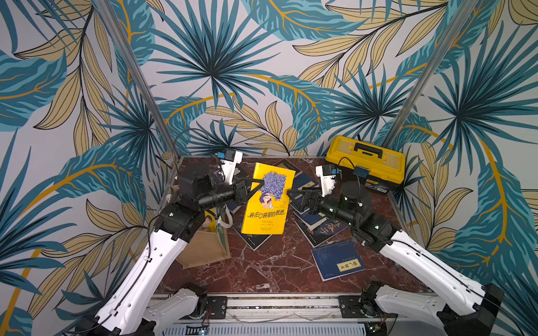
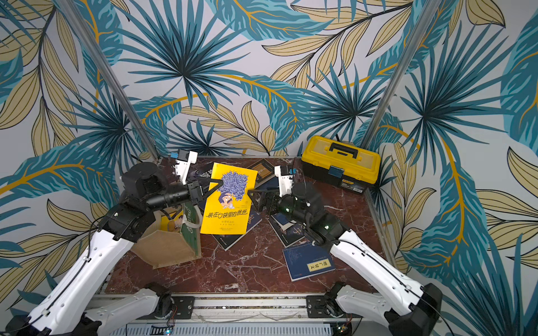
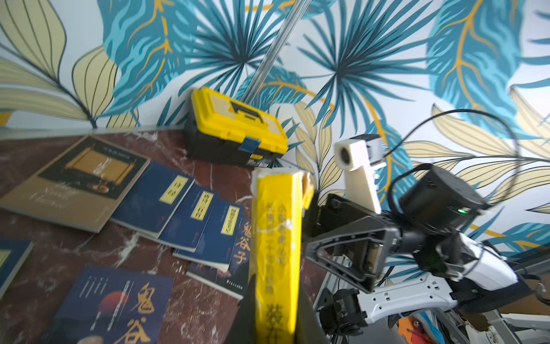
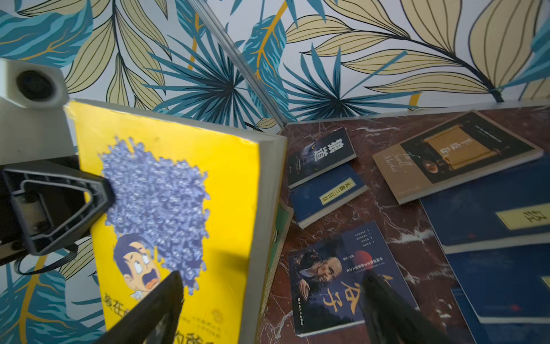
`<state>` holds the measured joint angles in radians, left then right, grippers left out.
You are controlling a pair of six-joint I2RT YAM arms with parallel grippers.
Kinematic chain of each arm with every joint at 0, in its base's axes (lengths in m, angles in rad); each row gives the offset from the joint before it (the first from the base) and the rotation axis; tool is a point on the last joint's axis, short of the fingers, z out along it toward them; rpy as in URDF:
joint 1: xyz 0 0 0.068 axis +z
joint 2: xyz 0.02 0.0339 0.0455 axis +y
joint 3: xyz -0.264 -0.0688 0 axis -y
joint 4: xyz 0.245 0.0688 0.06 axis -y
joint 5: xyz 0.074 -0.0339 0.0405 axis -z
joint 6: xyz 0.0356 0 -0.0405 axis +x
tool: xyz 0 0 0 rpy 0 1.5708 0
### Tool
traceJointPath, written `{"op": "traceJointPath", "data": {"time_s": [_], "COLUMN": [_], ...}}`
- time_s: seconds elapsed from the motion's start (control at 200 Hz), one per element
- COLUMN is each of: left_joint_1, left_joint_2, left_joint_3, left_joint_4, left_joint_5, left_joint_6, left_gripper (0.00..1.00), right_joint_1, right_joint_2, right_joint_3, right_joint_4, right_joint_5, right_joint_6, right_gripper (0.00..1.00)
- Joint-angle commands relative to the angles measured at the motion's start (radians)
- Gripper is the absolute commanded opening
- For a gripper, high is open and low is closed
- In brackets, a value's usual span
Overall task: Put the books into the canvas bag
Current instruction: Pick up the book from the center of the board.
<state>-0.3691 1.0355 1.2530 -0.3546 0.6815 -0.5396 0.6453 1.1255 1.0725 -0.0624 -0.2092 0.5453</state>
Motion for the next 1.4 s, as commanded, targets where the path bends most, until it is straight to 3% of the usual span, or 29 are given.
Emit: {"op": "traceJointPath", "data": {"time_s": [0.0, 0.12, 0.215, 0.295, 0.371, 0.656, 0.806, 0.861, 0.997, 1.212, 1.392], "left_joint_1": [0.036, 0.068, 0.076, 0.090, 0.105, 0.156, 0.205, 0.219, 0.242, 0.241, 0.237], "left_joint_2": [-0.012, -0.008, 0.002, 0.009, 0.017, 0.038, 0.010, -0.003, -0.017, 0.021, 0.060], "left_joint_3": [0.024, 0.002, 0.009, 0.003, -0.008, -0.016, -0.025, -0.022, -0.015, -0.009, 0.023], "left_joint_4": [0.212, 0.355, 0.385, 0.414, 0.444, 0.444, 0.351, 0.296, 0.204, 0.335, 0.339], "left_joint_5": [0.144, 0.200, 0.214, 0.219, 0.219, 0.223, 0.214, 0.203, 0.188, 0.254, 0.305], "left_joint_6": [-0.087, -0.209, -0.241, -0.262, -0.289, -0.301, -0.259, -0.224, -0.165, -0.254, -0.252], "left_gripper": [0.00, 0.00, 0.00, 0.00, 0.00, 0.00, 0.00, 0.00, 0.00, 0.00, 0.00], "right_joint_1": [-0.087, -0.189, -0.222, -0.222, -0.222, -0.212, -0.211, -0.212, -0.211, -0.185, -0.140], "right_joint_2": [0.061, 0.162, 0.294, 0.399, 0.449, 0.321, 0.158, 0.107, 0.062, 0.082, 0.107], "right_joint_3": [0.007, -0.070, -0.067, -0.033, -0.028, -0.054, -0.066, -0.069, -0.061, -0.030, 0.019], "right_joint_4": [0.196, 0.683, 1.056, 1.240, 1.321, 0.944, 0.450, 0.351, 0.277, 0.315, 0.307], "right_joint_5": [-0.318, -0.560, -0.680, -0.733, -0.748, -0.719, -0.479, -0.405, -0.360, -0.405, -0.425], "right_joint_6": [0.046, 0.335, 0.595, 0.760, 0.818, 0.471, 0.155, 0.082, 0.046, 0.069, 0.062], "right_gripper": [0.92, 0.92, 0.92, 0.83, 0.76, 0.75, 0.75, 0.75, 0.75, 0.77, 0.79]}}
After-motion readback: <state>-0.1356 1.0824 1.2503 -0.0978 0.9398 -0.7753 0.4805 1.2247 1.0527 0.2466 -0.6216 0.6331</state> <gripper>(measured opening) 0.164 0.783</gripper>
